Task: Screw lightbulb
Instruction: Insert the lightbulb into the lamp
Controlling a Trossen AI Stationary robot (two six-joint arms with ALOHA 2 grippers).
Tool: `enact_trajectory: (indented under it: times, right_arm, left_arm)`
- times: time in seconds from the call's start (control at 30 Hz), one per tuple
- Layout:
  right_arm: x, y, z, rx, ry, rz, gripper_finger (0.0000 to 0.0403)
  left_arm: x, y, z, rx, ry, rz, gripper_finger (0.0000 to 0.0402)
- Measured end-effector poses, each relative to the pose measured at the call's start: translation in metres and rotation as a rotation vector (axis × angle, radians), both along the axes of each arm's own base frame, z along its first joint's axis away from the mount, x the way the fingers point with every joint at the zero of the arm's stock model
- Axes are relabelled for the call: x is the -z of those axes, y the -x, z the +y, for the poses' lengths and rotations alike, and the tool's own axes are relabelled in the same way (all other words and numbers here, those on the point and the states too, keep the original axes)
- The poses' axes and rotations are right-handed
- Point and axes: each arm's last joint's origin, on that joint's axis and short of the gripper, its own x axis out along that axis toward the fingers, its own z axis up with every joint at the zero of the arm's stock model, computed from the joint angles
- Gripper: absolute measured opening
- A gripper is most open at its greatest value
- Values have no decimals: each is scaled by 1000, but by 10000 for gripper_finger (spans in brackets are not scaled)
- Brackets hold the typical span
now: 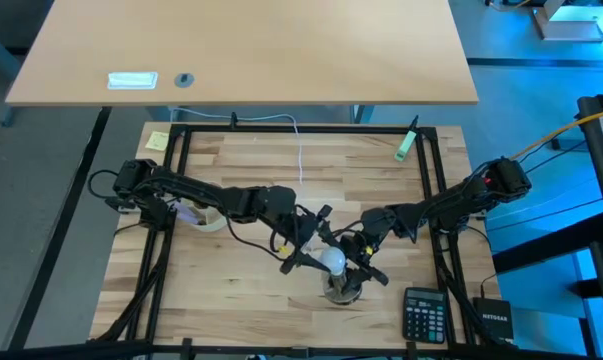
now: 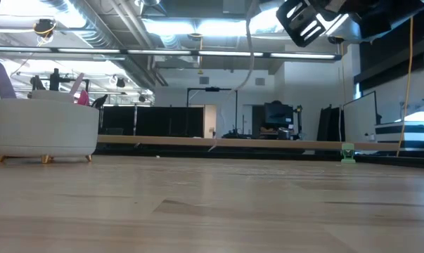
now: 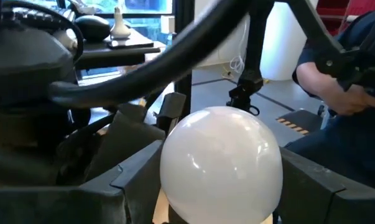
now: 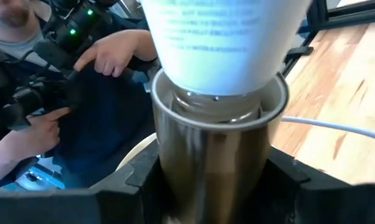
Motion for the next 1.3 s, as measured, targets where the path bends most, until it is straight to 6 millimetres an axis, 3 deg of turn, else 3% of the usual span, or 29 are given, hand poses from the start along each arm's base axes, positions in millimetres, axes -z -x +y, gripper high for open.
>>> enact_trajectory:
  times: [0.3, 0.53, 0.7, 1.13, 1.3]
  right_arm:
    - [0, 1, -1, 39, 30, 1, 180]
    - [-9, 7, -6, 133, 84, -8, 180]
    - [-15, 12, -10, 220, 157, -28, 180]
    - [-12, 13, -16, 401, 271, -18, 180]
    - [-5, 14, -17, 421, 344, 11, 180]
  left_arm:
    - [-5, 3, 4, -45, 31, 17, 313]
    - [-24, 13, 9, -155, 30, -14, 317]
    - [-26, 15, 9, -240, 18, -13, 318]
    - [-32, 20, 9, -425, 3, -21, 318]
    - [-44, 26, 14, -521, -30, -67, 318]
